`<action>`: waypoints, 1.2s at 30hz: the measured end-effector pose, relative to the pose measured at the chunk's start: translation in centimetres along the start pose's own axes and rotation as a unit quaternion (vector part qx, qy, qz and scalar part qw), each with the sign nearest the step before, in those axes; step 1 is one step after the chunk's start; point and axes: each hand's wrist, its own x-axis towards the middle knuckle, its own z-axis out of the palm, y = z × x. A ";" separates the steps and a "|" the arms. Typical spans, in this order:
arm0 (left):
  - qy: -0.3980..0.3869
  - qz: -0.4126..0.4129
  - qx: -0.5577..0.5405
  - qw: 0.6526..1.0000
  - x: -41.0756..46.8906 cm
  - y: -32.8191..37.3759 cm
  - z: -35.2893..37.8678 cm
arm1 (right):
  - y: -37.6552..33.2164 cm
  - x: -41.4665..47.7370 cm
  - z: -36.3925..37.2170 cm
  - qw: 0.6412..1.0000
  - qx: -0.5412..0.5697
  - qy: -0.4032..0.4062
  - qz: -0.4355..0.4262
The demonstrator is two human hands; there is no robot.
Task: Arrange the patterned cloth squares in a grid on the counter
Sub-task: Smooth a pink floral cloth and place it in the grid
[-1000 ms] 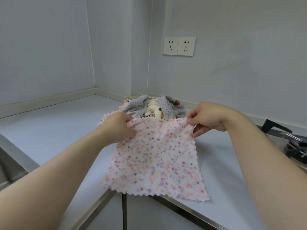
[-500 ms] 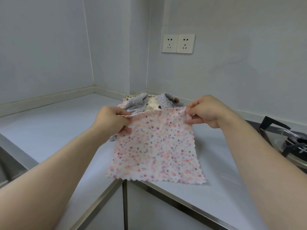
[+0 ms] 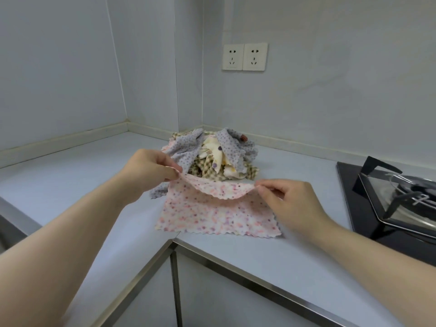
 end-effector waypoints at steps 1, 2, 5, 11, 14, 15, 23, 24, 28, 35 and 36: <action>0.000 -0.003 0.016 1.000 -0.5 -0.1 -0.1 | 0.4 -0.7 0.0 1.000 -0.003 0.001 -0.017; 0.001 -0.009 0.028 1.000 -1.1 -0.4 -0.1 | 0.9 -1.3 -0.1 0.999 -0.014 0.001 -0.038; 0.010 -0.022 0.035 0.999 -3.6 -1.9 0.2 | 1.7 -2.2 -0.1 0.992 -0.062 -0.018 -0.110; 0.014 0.074 0.116 0.990 -7.0 -4.8 0.5 | 1.6 -2.8 0.0 0.984 -0.080 -0.074 -0.138; 0.004 0.133 0.149 0.980 -7.4 -5.3 0.6 | 1.7 -2.9 0.1 0.983 -0.088 -0.095 -0.133; 0.002 0.149 0.163 0.975 -7.5 -5.4 0.7 | 1.7 -2.9 0.1 0.983 -0.091 -0.099 -0.128; -0.004 0.182 0.214 0.960 -8.0 -5.4 0.8 | 0.9 -2.8 -0.3 0.983 -0.093 -0.148 -0.059; -0.006 0.182 0.215 0.959 -8.0 -5.5 0.8 | 0.7 -2.8 -0.3 0.983 -0.092 -0.153 -0.052; -0.016 0.196 0.238 0.951 -8.1 -5.4 0.9 | 0.2 -2.8 -0.5 0.981 -0.098 -0.161 -0.044; -0.026 0.197 0.260 0.945 -8.3 -5.4 1.0 | 0.1 -2.8 -0.4 0.978 -0.112 -0.171 -0.045; -0.022 0.192 0.254 0.948 -8.3 -5.3 1.0 | 0.2 -2.8 -0.4 0.978 -0.110 -0.169 -0.045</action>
